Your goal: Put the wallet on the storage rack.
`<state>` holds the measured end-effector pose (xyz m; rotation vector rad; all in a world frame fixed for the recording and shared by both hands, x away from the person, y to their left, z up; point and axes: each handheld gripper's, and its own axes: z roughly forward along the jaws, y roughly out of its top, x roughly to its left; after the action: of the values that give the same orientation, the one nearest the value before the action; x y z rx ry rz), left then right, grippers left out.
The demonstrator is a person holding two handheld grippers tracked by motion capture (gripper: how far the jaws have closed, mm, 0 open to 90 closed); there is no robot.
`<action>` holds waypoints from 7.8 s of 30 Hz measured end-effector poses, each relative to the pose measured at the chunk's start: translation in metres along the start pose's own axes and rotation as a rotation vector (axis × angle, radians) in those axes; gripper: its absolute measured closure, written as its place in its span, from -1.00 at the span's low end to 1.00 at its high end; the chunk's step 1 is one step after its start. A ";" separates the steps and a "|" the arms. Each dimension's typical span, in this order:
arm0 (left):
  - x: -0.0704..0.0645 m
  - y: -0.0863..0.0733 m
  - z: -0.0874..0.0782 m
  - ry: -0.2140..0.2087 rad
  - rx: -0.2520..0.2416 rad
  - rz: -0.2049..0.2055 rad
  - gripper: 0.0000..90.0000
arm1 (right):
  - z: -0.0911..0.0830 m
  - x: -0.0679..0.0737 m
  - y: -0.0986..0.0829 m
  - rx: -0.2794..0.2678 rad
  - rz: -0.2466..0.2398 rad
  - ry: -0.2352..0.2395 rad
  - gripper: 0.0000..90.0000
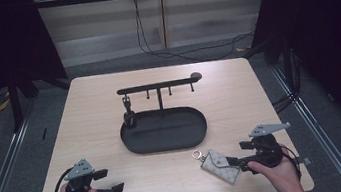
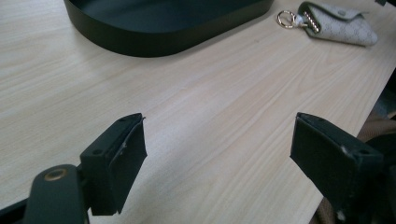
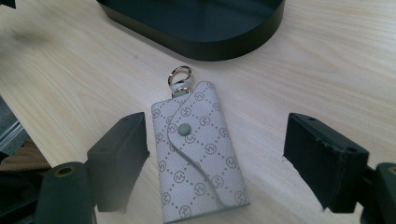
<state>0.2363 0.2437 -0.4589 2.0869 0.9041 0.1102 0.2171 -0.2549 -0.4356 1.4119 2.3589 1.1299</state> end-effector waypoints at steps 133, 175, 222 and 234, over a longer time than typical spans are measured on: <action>0.008 0.000 -0.005 -0.007 -0.022 -0.002 -0.57 | 0.063 0.033 0.080 0.744 -0.255 -0.051 -0.24; 0.008 0.001 -0.004 -0.017 -0.020 -0.002 -0.58 | 0.052 0.012 0.149 0.602 -0.100 -0.061 -0.24; 0.007 0.000 -0.002 -0.026 -0.005 0.000 -0.58 | 0.106 -0.026 0.158 0.327 0.335 -0.018 -0.24; 0.007 0.000 -0.001 -0.027 -0.003 0.000 -0.58 | 0.132 -0.033 0.147 0.276 0.425 0.002 -0.24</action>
<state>0.2411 0.2495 -0.4599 2.0812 0.8876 0.0832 0.4003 -0.1744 -0.4357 2.0812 2.3513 0.9071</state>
